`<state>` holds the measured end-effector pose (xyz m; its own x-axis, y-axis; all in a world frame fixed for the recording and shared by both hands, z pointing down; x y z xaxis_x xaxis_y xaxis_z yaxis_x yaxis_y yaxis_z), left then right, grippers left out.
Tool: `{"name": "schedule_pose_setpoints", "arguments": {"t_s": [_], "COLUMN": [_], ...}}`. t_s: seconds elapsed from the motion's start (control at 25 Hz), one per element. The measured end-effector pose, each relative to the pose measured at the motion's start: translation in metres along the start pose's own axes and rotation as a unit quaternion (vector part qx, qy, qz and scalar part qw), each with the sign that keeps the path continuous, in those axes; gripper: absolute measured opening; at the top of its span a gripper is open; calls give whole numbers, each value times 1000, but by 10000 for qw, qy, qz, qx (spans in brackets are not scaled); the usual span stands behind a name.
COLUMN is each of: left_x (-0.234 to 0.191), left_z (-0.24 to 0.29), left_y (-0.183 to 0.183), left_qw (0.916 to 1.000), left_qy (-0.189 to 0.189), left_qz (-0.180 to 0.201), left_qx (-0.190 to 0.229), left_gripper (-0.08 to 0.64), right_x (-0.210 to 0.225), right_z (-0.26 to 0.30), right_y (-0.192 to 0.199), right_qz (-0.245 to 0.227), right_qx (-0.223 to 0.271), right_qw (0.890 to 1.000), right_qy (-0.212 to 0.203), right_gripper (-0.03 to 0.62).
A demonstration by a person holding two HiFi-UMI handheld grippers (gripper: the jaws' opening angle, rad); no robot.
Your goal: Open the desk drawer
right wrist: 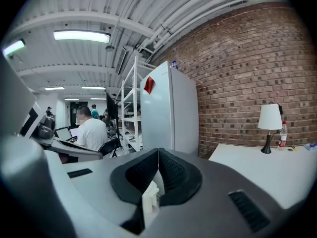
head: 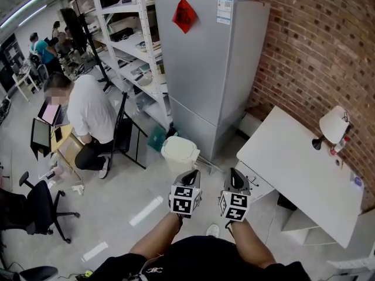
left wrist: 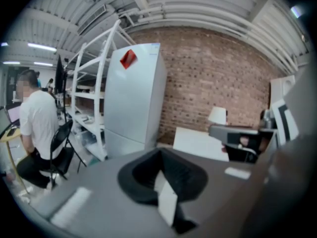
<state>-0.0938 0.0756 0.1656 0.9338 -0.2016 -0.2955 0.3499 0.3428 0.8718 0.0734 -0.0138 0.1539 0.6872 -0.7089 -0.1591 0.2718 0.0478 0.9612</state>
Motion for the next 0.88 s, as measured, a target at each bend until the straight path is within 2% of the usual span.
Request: {"name": "schedule_pose_setpoints", "arguments": {"t_s": [0.28,0.52,0.88], "left_x": [26,37,37], "left_z": [49,73,98], "left_y": [-4,-5,-11], "left_qw": [9994,9983,9987], "left_qy": [-290,-523,-417], "left_qz": [-161,-221,-107], "left_qx": [-76,-156,-283], "left_gripper": [-3,-3,-3], "right_x": [52,76,77], "right_z": [38,62,77], "right_y": [9,19,37], "right_qz": [-67,-283,-302], "right_qx": [-135,-194,-364], "right_qw": [9995,9982,9968], "right_qy": [-284,-485,-641], "right_gripper": [0,0,0]}}
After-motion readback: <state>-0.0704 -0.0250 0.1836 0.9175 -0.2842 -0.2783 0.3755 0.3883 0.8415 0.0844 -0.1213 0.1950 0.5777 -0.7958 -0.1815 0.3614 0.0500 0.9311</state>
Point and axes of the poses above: the fingertips, and each gripper's own axes: z forward along the fingers, x to its right, y out of its underside, the point moved 10 cm from there along -z, backward along the fingers, and after that the axes turned 11 degrees about -z, right-handed, at the moved point
